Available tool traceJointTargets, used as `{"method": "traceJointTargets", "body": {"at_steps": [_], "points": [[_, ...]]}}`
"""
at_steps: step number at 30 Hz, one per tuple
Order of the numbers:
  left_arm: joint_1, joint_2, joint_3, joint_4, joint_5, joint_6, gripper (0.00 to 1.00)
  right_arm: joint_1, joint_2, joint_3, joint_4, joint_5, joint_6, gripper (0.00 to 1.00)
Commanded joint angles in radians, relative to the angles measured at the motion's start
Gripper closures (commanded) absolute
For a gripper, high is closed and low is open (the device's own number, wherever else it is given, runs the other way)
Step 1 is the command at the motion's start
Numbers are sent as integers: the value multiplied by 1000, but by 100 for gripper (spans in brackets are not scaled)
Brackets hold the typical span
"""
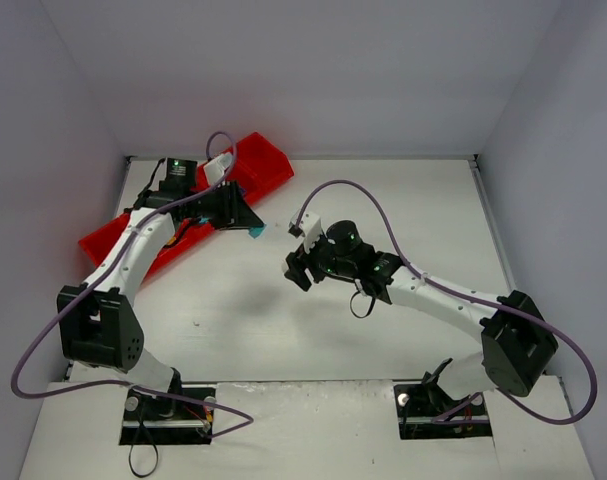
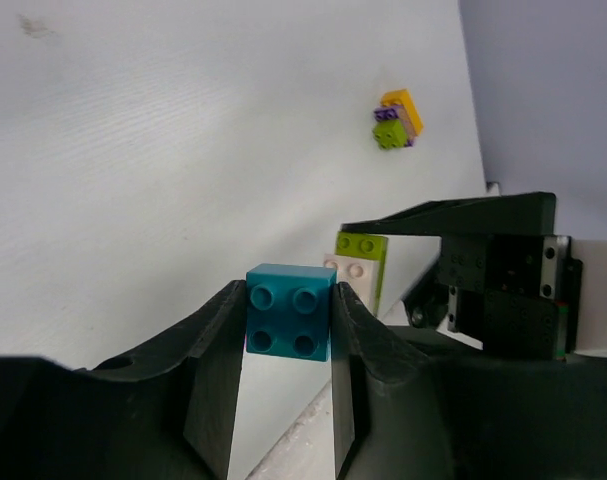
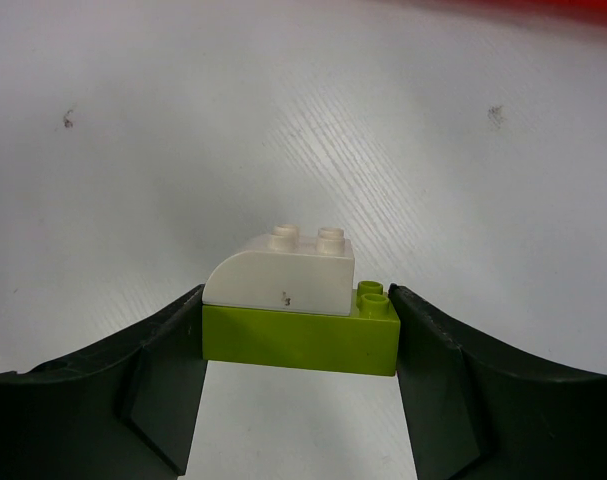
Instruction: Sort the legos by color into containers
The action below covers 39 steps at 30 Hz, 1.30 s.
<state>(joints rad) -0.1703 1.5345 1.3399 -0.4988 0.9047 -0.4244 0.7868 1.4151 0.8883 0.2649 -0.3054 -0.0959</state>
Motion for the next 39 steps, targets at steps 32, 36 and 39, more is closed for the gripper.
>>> {"method": "traceJointTargets", "body": {"at_steps": [32,36,39], "points": [[123,316,455,-70,-859,102,35,-4,-70,9,50,66,9,100],[94,190,365,-72,-721,38,30,-4,-58,38,53,60,-4,100],[68,109,289,-64,-542,1,30,-4,-42,60,54,55,-14,100]]}}
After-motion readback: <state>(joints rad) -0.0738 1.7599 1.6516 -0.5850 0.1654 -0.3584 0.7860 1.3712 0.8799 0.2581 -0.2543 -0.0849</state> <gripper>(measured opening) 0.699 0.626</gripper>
